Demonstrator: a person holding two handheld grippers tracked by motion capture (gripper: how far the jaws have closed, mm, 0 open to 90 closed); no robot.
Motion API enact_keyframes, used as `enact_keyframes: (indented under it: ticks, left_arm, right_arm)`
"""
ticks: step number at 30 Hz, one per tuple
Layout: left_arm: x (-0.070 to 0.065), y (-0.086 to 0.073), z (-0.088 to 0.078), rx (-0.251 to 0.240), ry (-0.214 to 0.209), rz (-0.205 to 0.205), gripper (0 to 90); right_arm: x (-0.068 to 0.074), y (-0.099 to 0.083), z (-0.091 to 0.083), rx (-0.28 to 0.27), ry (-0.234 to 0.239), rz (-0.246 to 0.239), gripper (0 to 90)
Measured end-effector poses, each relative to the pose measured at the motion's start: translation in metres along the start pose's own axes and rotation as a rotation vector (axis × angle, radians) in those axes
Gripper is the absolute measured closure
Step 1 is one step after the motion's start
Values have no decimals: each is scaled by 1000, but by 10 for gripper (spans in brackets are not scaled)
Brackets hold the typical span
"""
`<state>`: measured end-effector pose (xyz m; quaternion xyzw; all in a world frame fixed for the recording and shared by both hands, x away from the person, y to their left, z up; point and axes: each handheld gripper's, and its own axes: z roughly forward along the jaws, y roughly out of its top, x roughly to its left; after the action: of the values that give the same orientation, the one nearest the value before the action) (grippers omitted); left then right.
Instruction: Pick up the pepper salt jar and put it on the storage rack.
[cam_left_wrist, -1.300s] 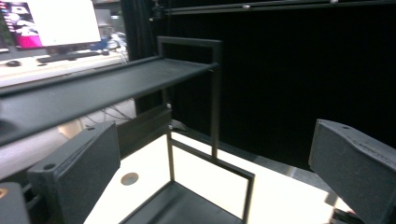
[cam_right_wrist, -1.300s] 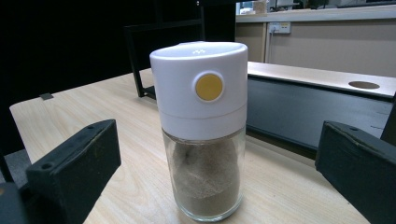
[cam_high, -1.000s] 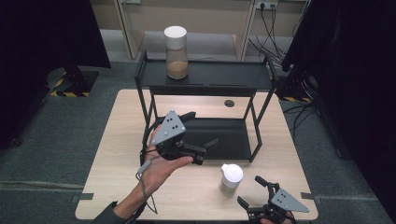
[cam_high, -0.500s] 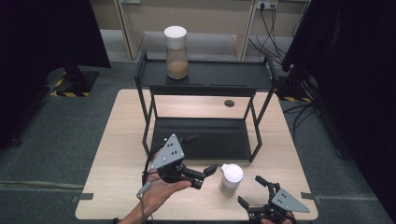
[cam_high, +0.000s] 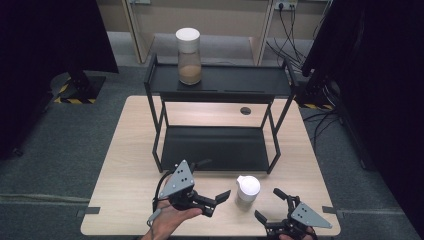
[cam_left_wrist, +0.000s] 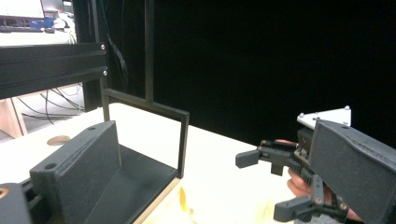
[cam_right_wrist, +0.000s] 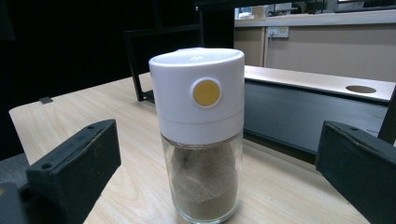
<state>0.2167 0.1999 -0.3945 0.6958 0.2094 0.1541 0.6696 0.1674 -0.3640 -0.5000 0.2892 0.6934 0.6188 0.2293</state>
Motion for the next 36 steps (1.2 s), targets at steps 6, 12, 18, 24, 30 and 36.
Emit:
enact_keyframes:
  ticks: [6,12,18,24,30,36]
  left_arm:
    - [-2,-16,-1,18,9,24,16]
    - [-4,-30,-2,37,8,40,16]
    - [-8,-39,-2,46,-3,55,16]
    - [-13,-50,-1,68,-3,72,17]
    - [-13,-63,-1,69,-7,64,17]
    - [-13,-75,-2,50,-2,60,17]
  right_arm:
    - [0,0,0,-2,1,-1,5]
    - [0,0,0,-3,0,-1,5]
    - [0,-1,0,-6,1,-2,5]
    - [0,-1,0,-8,2,-2,5]
    - [0,-1,1,-9,4,-2,5]
    - [-1,-2,1,-12,0,-5,5]
